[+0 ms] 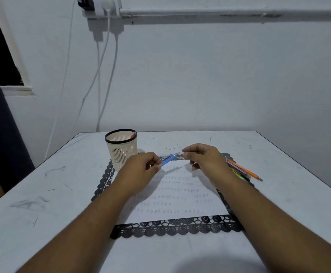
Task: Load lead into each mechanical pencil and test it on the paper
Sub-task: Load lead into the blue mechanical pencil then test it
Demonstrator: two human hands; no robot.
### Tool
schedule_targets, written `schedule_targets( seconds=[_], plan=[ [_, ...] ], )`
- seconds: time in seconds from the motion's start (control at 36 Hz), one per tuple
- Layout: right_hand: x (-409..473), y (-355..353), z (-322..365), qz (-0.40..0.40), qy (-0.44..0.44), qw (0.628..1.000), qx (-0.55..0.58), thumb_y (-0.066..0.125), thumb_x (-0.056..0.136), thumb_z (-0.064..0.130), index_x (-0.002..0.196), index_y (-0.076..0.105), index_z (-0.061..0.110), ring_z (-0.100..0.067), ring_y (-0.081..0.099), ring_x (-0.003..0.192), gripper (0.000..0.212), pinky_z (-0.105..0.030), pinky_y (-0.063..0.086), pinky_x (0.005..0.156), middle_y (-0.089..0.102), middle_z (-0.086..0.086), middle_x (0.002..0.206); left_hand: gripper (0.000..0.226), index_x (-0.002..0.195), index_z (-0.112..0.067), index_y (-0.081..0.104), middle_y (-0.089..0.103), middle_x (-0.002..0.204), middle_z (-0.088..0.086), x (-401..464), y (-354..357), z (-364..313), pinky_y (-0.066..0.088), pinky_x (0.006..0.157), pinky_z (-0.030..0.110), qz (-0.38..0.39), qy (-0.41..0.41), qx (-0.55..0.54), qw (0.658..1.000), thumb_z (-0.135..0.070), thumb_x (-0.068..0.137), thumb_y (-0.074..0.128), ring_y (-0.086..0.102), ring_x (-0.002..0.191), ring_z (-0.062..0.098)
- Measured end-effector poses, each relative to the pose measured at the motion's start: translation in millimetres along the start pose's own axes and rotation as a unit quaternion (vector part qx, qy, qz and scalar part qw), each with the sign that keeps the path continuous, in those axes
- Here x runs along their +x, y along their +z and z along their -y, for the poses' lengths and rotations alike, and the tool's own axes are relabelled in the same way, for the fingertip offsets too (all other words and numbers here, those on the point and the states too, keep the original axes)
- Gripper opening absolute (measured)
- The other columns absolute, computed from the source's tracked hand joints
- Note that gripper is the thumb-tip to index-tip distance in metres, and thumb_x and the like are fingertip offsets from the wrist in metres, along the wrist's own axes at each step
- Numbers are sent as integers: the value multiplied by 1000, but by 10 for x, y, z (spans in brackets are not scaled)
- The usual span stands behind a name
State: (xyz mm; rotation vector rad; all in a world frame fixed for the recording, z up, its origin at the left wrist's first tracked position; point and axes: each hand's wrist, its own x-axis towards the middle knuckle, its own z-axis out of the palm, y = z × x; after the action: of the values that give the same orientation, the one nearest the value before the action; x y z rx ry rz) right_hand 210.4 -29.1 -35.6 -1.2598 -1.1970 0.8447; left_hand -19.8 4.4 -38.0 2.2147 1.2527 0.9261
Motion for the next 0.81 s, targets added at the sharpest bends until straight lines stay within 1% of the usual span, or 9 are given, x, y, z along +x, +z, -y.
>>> schedule_targets(
  seconds=[0.11, 0.19, 0.36, 0.47, 0.67, 0.81],
  plan=[
    [24, 11, 0, -11, -13, 1000, -3, 75, 96, 14, 96, 82, 19, -15, 63, 71, 9, -30, 56, 68, 76, -3, 84, 8, 95, -32, 73, 72, 90, -8, 8, 0, 6, 56, 77, 41, 0, 1, 1, 1000, -25, 97, 70, 66, 82, 16],
    [15, 30, -1, -7, -14, 1000, -14, 75, 96, 15, 96, 82, 18, -12, 64, 71, 8, -29, 58, 67, 76, 0, 83, 8, 95, -32, 73, 72, 89, -8, 4, 2, 3, 56, 78, 42, 0, 5, 2, 1000, -25, 97, 70, 66, 82, 15],
    [6, 39, -5, 1, -13, 1000, -9, 74, 96, 15, 97, 82, 17, -13, 66, 72, 8, -32, 60, 71, 77, -2, 84, 10, 93, -34, 72, 72, 89, -7, -9, 5, -1, 57, 80, 46, 2, 8, 1, 1000, -26, 97, 70, 66, 83, 17],
    [2, 36, -1, -4, -23, 999, -39, 73, 98, 17, 97, 81, 18, -10, 65, 70, 8, -28, 59, 67, 77, 1, 83, 10, 93, -34, 71, 72, 90, -7, -5, -1, -1, 57, 81, 47, 4, 10, 3, 1000, -25, 97, 70, 66, 84, 17],
    [0, 44, 10, -17, -27, 997, -68, 71, 100, 20, 96, 80, 19, -8, 65, 68, 10, -23, 58, 63, 76, 5, 80, 9, 94, -35, 72, 71, 90, -9, -12, -4, -5, 57, 79, 44, 3, 11, 7, 1000, -27, 97, 70, 65, 84, 15],
    [1, 35, 8, -20, -32, 995, -88, 69, 101, 21, 94, 80, 21, -9, 65, 70, 12, -22, 56, 61, 75, 7, 80, 7, 95, -36, 72, 71, 89, -8, -14, -4, -22, 57, 78, 44, 3, 15, 9, 1000, -29, 97, 70, 64, 83, 14]
  ],
)
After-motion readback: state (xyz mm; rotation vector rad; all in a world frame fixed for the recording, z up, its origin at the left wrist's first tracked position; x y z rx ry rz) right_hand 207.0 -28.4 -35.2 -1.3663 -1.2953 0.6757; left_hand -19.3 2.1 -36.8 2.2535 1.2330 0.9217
